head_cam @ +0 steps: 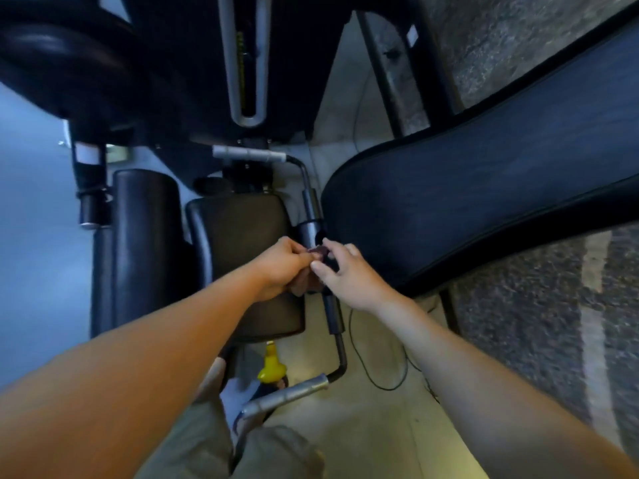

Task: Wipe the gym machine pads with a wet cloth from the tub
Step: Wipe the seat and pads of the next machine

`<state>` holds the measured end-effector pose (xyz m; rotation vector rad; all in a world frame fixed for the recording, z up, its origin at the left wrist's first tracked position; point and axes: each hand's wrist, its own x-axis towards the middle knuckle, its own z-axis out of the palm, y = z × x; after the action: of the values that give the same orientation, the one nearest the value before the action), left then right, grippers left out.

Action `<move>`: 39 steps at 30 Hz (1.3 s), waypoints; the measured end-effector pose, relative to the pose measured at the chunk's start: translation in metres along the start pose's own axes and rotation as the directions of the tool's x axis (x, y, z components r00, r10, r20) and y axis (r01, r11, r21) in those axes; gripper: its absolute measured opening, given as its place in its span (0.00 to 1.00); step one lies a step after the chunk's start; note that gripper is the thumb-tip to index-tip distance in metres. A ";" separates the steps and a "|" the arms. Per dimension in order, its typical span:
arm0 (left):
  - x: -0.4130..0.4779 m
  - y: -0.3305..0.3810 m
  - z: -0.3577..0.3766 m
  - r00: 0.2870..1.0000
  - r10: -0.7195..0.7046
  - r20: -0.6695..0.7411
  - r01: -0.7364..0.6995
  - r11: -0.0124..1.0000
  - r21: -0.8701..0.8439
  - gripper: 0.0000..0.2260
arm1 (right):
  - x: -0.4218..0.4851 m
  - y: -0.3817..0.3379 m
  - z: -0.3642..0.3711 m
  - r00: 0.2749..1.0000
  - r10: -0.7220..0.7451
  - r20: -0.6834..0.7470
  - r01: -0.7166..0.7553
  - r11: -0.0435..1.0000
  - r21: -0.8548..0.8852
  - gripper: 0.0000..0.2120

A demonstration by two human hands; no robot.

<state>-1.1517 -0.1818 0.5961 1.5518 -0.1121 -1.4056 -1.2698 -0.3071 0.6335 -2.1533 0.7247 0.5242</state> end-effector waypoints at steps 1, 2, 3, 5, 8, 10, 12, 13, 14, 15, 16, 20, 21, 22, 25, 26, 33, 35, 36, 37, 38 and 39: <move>-0.005 -0.011 -0.013 0.998 -0.039 0.041 0.041 0.999 -0.034 0.17 | 0.007 -0.004 0.019 0.999 0.007 0.044 -0.008 0.999 0.038 0.33; -0.009 -0.019 -0.019 0.995 -0.077 0.070 0.083 0.993 -0.082 0.17 | 0.010 -0.007 0.032 0.998 0.016 0.053 -0.020 0.997 0.071 0.31; -0.012 -0.025 -0.024 0.989 -0.124 0.079 0.134 0.979 -0.154 0.16 | 0.015 -0.008 0.046 0.999 0.025 0.038 -0.029 0.995 0.097 0.28; -0.012 -0.033 -0.033 0.974 -0.210 0.090 0.228 0.915 -0.332 0.15 | 0.026 -0.014 0.071 0.998 0.061 -0.001 -0.060 0.988 0.141 0.23; 0.003 -0.043 -0.047 0.959 -0.268 0.090 0.279 0.844 -0.457 0.23 | 0.044 -0.014 0.094 0.983 0.171 -0.065 -0.147 0.949 0.278 0.26; 0.015 -0.050 -0.056 0.957 -0.284 0.063 0.275 0.812 -0.515 0.24 | 0.058 -0.014 0.107 0.958 0.281 -0.064 -0.238 0.897 0.373 0.25; 0.025 -0.058 -0.066 0.958 -0.279 0.063 0.264 0.780 -0.567 0.22 | 0.074 -0.013 0.128 0.926 0.378 -0.010 -0.325 0.808 0.492 0.18; 0.031 -0.061 -0.071 0.955 -0.286 0.080 0.277 0.762 -0.586 0.22 | 0.083 -0.013 0.141 0.906 0.422 0.027 -0.360 0.737 0.572 0.14; 0.035 -0.064 -0.076 0.954 -0.287 0.092 0.283 0.747 -0.602 0.24 | 0.088 -0.016 0.151 0.890 0.452 0.064 -0.380 0.658 0.650 0.12; 0.040 -0.067 -0.081 0.951 -0.294 0.095 0.291 0.749 -0.595 0.24 | 0.093 -0.017 0.159 0.879 0.470 0.076 -0.384 0.606 0.696 0.10; 0.047 -0.072 -0.085 0.949 -0.306 0.079 0.294 0.766 -0.572 0.22 | 0.099 -0.015 0.166 0.876 0.480 0.058 -0.374 0.596 0.711 0.10; 0.073 -0.084 -0.112 0.986 -0.147 -0.083 0.153 0.986 0.072 0.10 | 0.131 -0.005 0.169 0.885 0.463 -0.052 -0.328 0.698 0.636 0.13; 0.076 -0.084 -0.121 0.992 -0.054 -0.111 0.087 0.941 0.327 0.07 | 0.140 0.001 0.166 0.896 0.433 -0.097 -0.300 0.753 0.586 0.12; 0.082 -0.085 -0.136 0.993 0.032 -0.116 0.033 0.854 0.519 0.08 | 0.153 0.007 0.166 0.894 0.428 -0.135 -0.286 0.774 0.565 0.10; 0.088 -0.083 -0.175 0.966 0.226 -0.125 -0.064 0.679 0.731 0.10 | 0.187 0.023 0.166 0.848 0.446 -0.286 -0.270 0.828 0.491 0.12; 0.089 -0.083 -0.186 0.950 0.272 -0.153 -0.066 0.655 0.752 0.10 | 0.197 0.029 0.172 0.838 0.416 -0.355 -0.299 0.892 0.338 0.12; 0.093 -0.084 -0.216 0.900 0.353 -0.254 0.045 0.506 0.861 0.09 | 0.207 -0.008 0.236 0.893 -0.220 -0.392 0.093 0.944 -0.317 0.27; 0.096 -0.084 -0.215 0.895 0.375 -0.241 0.050 0.453 0.890 0.09 | 0.203 0.002 0.223 0.901 -0.395 -0.181 0.297 0.864 -0.407 0.30; 0.097 -0.084 -0.215 0.894 0.382 -0.233 0.048 0.436 0.899 0.09 | 0.202 0.010 0.215 0.893 -0.437 -0.107 0.353 0.828 -0.436 0.31; 0.098 -0.084 -0.214 0.894 0.384 -0.231 0.049 0.429 0.902 0.09 | 0.203 0.019 0.208 0.897 -0.431 -0.097 0.347 0.823 -0.450 0.31; 0.097 -0.085 -0.214 0.892 0.389 -0.229 0.047 0.424 0.904 0.09 | 0.205 0.025 0.205 0.915 -0.374 -0.152 0.280 0.859 -0.428 0.30; 0.097 -0.086 -0.214 0.891 0.395 -0.224 0.043 0.418 0.907 0.09 | 0.209 0.026 0.202 0.930 -0.261 -0.260 0.155 0.917 -0.367 0.29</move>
<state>-0.9960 -0.0756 0.4316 2.6062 -0.8972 -0.7597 -1.1552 -0.2290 0.3768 -2.6411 0.5823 0.2119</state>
